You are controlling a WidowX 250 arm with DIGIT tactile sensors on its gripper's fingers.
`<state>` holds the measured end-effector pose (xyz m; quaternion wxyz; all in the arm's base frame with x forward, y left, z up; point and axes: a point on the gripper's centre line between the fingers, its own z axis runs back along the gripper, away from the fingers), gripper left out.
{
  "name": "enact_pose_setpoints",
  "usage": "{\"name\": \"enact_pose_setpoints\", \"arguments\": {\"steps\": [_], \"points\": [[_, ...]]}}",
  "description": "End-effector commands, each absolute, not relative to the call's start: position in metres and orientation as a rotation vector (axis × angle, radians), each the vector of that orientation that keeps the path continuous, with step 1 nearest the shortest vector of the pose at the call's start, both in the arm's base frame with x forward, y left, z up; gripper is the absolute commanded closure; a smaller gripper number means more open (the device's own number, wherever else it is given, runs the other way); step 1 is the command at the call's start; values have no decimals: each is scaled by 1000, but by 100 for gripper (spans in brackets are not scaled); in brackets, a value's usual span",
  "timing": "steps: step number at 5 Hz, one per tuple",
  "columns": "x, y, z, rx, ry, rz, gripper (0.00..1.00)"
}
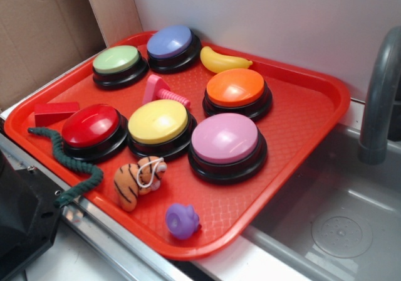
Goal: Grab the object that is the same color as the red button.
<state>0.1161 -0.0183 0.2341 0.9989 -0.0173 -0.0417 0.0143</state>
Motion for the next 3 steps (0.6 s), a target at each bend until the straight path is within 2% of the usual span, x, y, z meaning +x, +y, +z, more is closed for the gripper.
{"name": "enact_pose_setpoints", "arguments": {"steps": [1, 3], "points": [[116, -18, 234, -35, -83, 29, 0], [139, 17, 203, -13, -65, 41, 0]]}}
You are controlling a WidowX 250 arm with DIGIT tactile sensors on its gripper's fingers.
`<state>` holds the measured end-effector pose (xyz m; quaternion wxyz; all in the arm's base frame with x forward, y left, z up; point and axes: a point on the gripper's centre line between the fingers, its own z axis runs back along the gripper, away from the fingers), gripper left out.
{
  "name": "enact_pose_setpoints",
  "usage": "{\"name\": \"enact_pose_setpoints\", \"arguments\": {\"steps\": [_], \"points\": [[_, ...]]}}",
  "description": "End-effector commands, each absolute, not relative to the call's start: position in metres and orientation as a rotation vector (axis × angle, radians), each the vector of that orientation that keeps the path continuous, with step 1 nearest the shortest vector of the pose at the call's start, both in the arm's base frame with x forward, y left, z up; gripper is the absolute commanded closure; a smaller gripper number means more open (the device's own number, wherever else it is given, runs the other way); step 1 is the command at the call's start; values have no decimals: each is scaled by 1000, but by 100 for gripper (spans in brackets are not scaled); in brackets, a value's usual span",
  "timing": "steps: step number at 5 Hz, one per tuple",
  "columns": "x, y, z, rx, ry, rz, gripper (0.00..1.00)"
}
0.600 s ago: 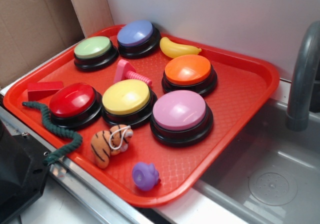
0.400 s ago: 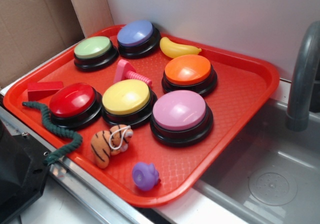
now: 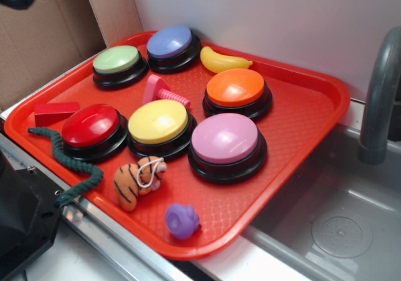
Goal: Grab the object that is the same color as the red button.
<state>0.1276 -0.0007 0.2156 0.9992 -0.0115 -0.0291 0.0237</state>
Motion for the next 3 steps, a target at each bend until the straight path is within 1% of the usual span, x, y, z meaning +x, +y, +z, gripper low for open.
{"name": "enact_pose_setpoints", "arguments": {"steps": [1, 2, 3], "points": [[146, 42, 182, -4, -75, 6, 0], [149, 76, 158, 42, -47, 15, 0], [153, 97, 138, 77, -51, -23, 0]]}}
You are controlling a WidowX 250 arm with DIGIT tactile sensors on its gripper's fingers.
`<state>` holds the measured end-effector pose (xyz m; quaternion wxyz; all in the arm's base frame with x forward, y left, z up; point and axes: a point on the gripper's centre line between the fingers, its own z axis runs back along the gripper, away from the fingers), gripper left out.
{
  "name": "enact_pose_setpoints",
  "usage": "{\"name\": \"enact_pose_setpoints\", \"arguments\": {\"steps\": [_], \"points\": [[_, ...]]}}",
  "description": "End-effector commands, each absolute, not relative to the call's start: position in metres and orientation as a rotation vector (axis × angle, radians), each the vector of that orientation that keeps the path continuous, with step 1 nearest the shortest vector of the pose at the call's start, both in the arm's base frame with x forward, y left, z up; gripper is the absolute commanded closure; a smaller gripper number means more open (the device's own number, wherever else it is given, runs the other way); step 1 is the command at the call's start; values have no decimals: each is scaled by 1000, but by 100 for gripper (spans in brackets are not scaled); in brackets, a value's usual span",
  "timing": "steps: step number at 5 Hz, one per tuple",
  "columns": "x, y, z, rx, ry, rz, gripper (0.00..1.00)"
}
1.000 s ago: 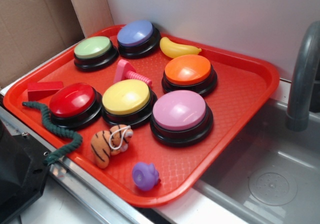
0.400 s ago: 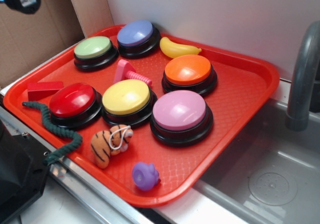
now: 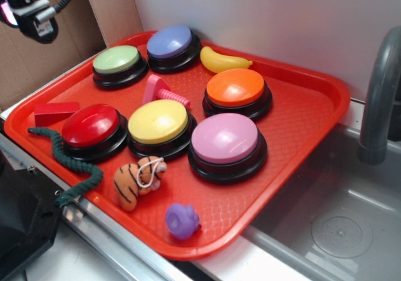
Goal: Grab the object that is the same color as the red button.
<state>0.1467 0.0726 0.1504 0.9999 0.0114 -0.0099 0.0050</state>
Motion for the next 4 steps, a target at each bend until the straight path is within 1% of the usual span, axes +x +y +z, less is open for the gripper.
{"name": "enact_pose_setpoints", "arguments": {"steps": [1, 2, 3, 4], "points": [[156, 117, 114, 112, -74, -30, 0], [161, 131, 93, 169, -70, -112, 0], [161, 145, 75, 203, -56, -145, 0], [161, 152, 64, 208, -38, -143, 0]]}}
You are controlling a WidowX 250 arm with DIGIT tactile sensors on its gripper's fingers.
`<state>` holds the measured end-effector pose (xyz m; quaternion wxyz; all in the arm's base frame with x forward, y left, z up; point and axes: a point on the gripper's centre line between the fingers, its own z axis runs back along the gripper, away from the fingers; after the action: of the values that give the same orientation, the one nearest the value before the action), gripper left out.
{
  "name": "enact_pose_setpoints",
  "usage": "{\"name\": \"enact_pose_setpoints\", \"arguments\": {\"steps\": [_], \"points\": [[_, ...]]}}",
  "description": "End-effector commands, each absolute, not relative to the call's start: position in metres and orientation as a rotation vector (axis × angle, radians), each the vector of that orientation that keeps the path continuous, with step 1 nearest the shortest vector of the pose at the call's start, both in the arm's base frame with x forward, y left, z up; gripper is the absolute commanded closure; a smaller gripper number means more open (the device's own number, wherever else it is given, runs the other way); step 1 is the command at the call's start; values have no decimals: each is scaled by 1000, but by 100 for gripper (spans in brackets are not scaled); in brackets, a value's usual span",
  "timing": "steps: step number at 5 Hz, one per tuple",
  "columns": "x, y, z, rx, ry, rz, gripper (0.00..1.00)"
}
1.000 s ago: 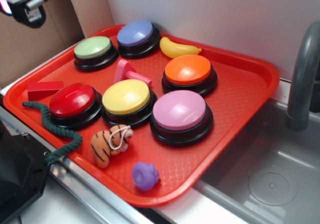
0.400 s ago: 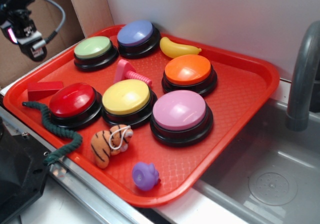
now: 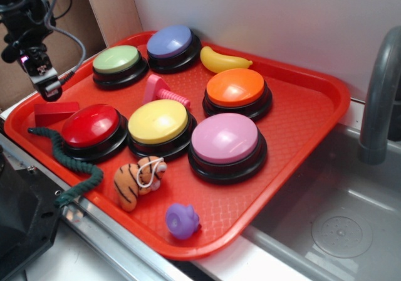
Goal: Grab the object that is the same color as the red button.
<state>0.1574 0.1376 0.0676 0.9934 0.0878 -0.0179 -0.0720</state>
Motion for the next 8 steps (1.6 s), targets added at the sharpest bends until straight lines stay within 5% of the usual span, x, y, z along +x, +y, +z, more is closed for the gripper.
{"name": "enact_pose_setpoints", "arguments": {"steps": [1, 5, 6, 8], "points": [[159, 158, 48, 195, -3, -150, 0], [152, 172, 19, 139, 49, -97, 5], [154, 171, 20, 144, 65, -101, 100], [162, 164, 45, 135, 97, -35, 100]]}}
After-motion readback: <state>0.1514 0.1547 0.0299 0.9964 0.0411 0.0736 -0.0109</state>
